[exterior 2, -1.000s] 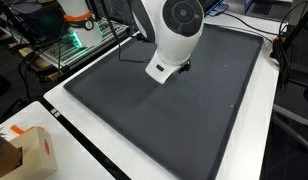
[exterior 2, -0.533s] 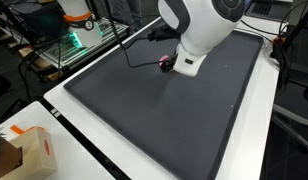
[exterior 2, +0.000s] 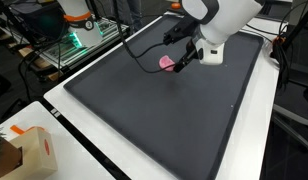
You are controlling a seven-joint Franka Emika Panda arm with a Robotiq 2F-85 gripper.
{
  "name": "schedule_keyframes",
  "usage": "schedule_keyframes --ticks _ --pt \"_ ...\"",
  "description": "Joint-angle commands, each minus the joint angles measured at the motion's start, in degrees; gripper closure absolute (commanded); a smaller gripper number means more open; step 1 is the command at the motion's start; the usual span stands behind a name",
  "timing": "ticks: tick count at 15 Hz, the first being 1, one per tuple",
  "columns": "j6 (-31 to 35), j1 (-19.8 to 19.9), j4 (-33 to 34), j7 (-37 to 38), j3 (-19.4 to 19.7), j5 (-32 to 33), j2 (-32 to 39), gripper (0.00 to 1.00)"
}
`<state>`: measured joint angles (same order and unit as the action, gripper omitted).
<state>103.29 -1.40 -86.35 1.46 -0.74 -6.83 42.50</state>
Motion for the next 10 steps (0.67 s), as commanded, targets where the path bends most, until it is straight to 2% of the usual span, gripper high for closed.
schedule_keyframes --ticks 1,10 --pt "-2.2 -1.9 1.7 -5.6 -1.2 5.5 0.7 0.00" --pt "-3.5 -7.0 0.1 -18.5 -4.2 18.1 -0.1 0.00"
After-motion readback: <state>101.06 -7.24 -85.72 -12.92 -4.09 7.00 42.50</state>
